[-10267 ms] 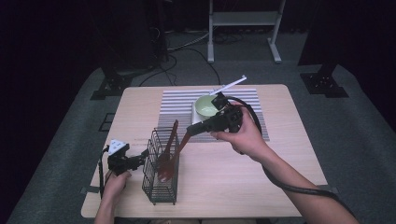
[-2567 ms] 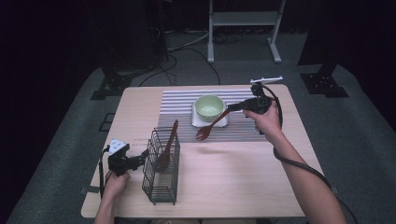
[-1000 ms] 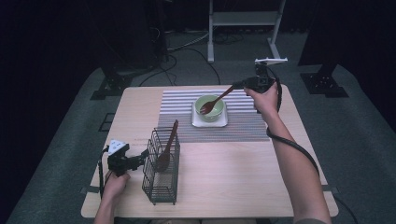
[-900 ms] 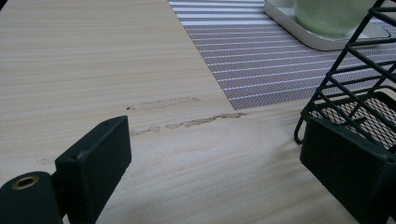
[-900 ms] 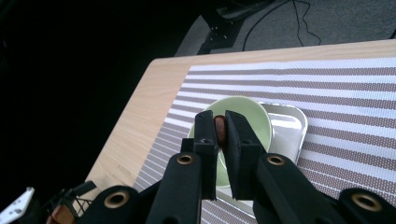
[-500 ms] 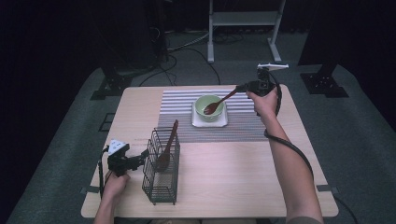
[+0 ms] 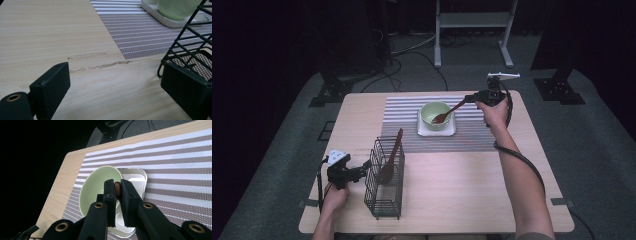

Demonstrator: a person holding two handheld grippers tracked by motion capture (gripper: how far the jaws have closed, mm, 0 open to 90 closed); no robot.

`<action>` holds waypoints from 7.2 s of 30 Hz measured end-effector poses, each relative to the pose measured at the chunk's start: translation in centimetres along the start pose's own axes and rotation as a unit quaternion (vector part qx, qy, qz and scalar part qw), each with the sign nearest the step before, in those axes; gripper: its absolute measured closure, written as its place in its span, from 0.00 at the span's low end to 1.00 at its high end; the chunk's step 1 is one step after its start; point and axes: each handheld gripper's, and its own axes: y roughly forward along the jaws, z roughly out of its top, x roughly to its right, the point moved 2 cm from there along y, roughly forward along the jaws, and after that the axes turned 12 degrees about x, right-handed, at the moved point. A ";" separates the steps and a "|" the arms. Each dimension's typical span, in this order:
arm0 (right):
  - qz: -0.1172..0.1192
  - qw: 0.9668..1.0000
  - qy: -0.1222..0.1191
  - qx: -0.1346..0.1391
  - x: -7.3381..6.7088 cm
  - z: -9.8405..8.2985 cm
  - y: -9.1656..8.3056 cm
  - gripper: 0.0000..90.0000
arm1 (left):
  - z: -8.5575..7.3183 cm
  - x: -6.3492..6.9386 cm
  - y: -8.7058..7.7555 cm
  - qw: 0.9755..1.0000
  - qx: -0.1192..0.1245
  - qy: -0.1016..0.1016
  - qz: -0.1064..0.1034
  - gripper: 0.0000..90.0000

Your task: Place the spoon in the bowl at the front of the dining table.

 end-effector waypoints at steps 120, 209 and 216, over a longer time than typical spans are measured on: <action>0.082 0.987 -0.051 -0.127 0.3 -9.2 -3.3 0.37 | 0.0 0.2 0.1 1.000 -0.004 0.009 0.001 0.09; 0.140 0.978 -0.034 -0.152 1.4 -18.4 -8.5 0.37 | 0.0 0.3 0.1 1.000 -0.010 0.017 0.003 0.09; 0.153 0.977 -0.028 -0.146 1.2 -19.1 -9.2 0.37 | 0.0 0.3 0.1 1.000 -0.010 0.018 0.003 0.09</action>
